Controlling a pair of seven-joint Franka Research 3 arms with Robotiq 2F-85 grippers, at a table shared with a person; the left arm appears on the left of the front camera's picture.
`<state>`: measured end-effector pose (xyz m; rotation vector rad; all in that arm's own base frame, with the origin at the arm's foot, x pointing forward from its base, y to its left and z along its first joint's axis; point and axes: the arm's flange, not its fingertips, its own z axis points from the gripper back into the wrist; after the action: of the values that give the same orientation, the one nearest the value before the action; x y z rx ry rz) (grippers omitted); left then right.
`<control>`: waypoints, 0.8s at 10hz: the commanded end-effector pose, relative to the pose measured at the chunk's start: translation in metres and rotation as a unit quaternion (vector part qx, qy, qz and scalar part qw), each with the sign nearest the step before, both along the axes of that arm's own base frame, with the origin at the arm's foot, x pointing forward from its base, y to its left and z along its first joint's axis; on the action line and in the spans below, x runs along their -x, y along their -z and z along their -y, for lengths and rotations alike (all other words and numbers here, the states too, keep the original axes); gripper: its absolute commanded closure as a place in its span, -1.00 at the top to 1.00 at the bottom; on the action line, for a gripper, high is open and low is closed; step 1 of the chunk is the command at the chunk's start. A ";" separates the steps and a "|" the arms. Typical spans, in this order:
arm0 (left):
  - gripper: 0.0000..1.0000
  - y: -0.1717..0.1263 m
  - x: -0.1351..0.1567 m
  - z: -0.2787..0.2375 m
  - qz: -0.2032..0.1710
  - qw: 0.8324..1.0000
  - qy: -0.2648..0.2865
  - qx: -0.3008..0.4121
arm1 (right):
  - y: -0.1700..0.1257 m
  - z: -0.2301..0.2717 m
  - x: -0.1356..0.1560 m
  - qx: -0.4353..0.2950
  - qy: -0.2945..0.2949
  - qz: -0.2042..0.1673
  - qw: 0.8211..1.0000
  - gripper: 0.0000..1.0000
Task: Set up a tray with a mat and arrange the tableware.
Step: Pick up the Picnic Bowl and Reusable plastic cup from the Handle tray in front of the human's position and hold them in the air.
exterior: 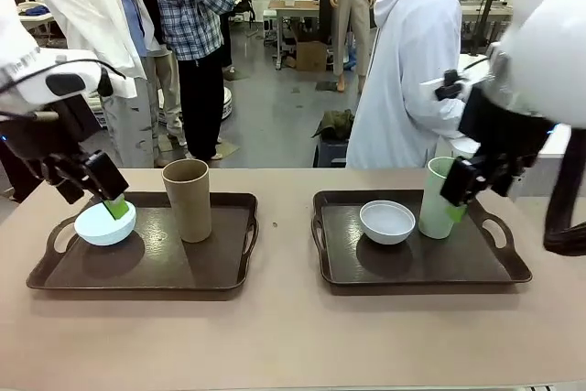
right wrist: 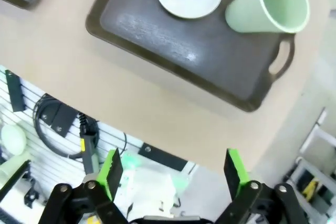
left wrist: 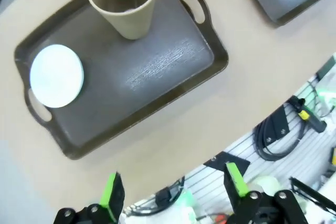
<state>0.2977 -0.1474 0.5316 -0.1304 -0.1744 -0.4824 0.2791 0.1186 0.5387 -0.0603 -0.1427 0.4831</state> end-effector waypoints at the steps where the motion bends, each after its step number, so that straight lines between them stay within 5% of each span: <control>1: 1.00 -0.003 -0.013 -0.005 0.019 0.999 -0.027 -0.004 | 0.006 -0.014 -0.006 0.005 -0.014 0.007 1.000 1.00; 5: 1.00 -0.004 -0.004 -0.003 0.004 1.000 -0.008 -0.003 | 0.002 -0.008 0.000 0.009 -0.008 0.004 1.000 1.00; 8: 1.00 0.004 -0.034 -0.065 -0.050 0.992 -0.028 0.115 | 0.009 0.076 -0.042 -0.159 0.053 -0.078 0.983 1.00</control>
<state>0.3222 -0.1065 0.5266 -0.2485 -0.1495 -0.4135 0.3057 0.0761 0.5245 0.1273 -0.0909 0.4216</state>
